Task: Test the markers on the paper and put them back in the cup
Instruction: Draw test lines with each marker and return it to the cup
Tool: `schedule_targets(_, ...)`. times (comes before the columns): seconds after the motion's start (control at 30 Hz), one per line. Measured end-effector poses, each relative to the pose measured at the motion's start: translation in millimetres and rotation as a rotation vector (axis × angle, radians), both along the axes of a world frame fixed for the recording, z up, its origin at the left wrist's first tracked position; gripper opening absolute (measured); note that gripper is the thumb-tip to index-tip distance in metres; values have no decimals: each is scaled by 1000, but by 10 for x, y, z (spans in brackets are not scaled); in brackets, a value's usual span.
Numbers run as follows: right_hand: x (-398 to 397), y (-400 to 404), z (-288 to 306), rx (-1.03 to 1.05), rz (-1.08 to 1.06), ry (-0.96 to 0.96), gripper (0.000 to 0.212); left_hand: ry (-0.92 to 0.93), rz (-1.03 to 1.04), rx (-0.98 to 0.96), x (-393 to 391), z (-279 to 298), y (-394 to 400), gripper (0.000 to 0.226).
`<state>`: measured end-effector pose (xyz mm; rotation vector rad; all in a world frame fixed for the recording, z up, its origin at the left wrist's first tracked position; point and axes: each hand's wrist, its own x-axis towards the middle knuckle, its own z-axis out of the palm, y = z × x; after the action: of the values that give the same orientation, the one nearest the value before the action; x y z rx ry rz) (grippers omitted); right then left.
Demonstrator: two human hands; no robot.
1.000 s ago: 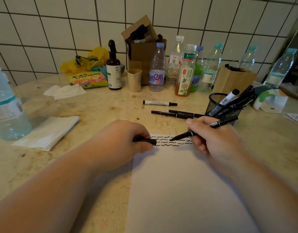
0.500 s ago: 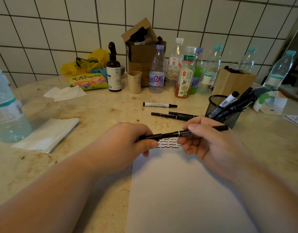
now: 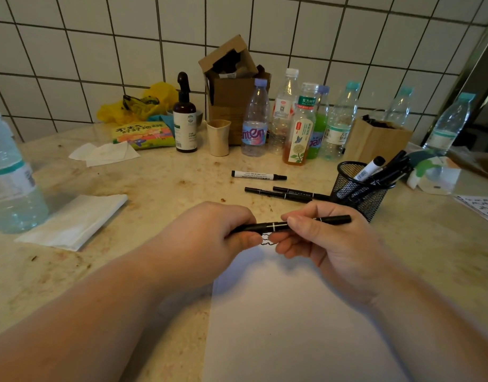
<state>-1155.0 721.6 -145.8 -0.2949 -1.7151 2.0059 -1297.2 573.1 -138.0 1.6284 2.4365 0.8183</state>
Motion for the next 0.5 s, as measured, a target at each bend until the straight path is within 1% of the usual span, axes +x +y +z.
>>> schedule_targets(0.1, 10, -18, -10, 5, 27, -6, 11, 84, -20, 12, -17, 4, -20, 17)
schedule_targets(0.17, 29, -70, -25, 149, 97, -68, 14, 94, -91, -89, -12, -7, -3, 24)
schedule_targets(0.23, 34, -97, -32, 323, 106, -114, 20, 38, -129, -189, 5, -14, 30, 33)
schedule_targets(0.27, 25, -84, -19, 361, 55, -98, 21, 16, -107, -214, 0, -14, 35, 39)
schedule_targets(0.3, 18, -53, -1, 352, -24, -58, 21, 8, -72, -227, -18, -21, 31, 45)
schedule_targets(0.37, 32, 50, 50, 267, -215, 43, 21, 8, -12, -236, -66, -55, 2, 53)
schedule_targets(0.43, 69, 168, 114, 199, -394, 117, 31, -21, 15, -232, -92, -98, -28, 53)
schedule_targets(0.5, 104, 268, 187, 122, -549, 189, 33, -48, 21, -223, -95, -117, -33, 47)
